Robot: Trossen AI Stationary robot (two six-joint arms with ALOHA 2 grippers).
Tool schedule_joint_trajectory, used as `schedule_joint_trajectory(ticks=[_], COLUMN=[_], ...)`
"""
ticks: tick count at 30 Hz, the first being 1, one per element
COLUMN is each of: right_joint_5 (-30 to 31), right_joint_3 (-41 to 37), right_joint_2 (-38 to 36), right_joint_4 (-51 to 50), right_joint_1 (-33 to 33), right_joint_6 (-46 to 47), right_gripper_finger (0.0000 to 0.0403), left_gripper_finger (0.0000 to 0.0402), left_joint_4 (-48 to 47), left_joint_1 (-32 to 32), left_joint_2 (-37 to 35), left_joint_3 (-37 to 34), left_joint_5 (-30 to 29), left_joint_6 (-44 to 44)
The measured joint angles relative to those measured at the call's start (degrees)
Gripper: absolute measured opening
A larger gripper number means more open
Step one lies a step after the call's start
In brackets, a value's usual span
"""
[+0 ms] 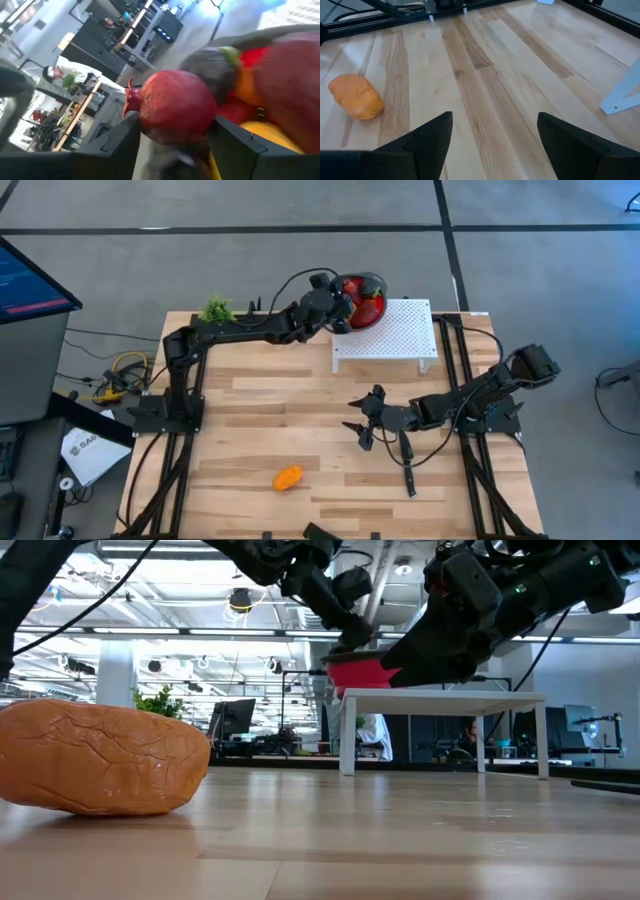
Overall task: Pick & Place Fruit
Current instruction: Put the pomegranate into the red strainer bowl, then put the mango into the red strainer bowl
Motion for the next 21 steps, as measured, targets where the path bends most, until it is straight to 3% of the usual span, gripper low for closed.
schedule_joint_trajectory(ticks=[5,15,21], right_joint_5=[0.0,0.0,0.0], right_joint_3=[0.0,0.0,0.0], right_joint_2=[0.01,0.01,-0.01], right_joint_4=[0.09,0.18,0.21], right_joint_1=[0.0,0.0,0.0], right_joint_6=[0.03,0.09,0.07], right_gripper_finger=[0.0285,0.0285,0.0285], left_gripper_finger=[0.0214,0.0282,0.0296], left_joint_4=[0.96,1.68,3.46], left_joint_1=[1.37,1.48,1.5], left_joint_2=[0.37,0.4,0.48], left_joint_3=[0.04,0.04,0.0], left_joint_5=[3.28,9.1,11.66], left_joint_6=[-2.53,-4.54,-6.0])
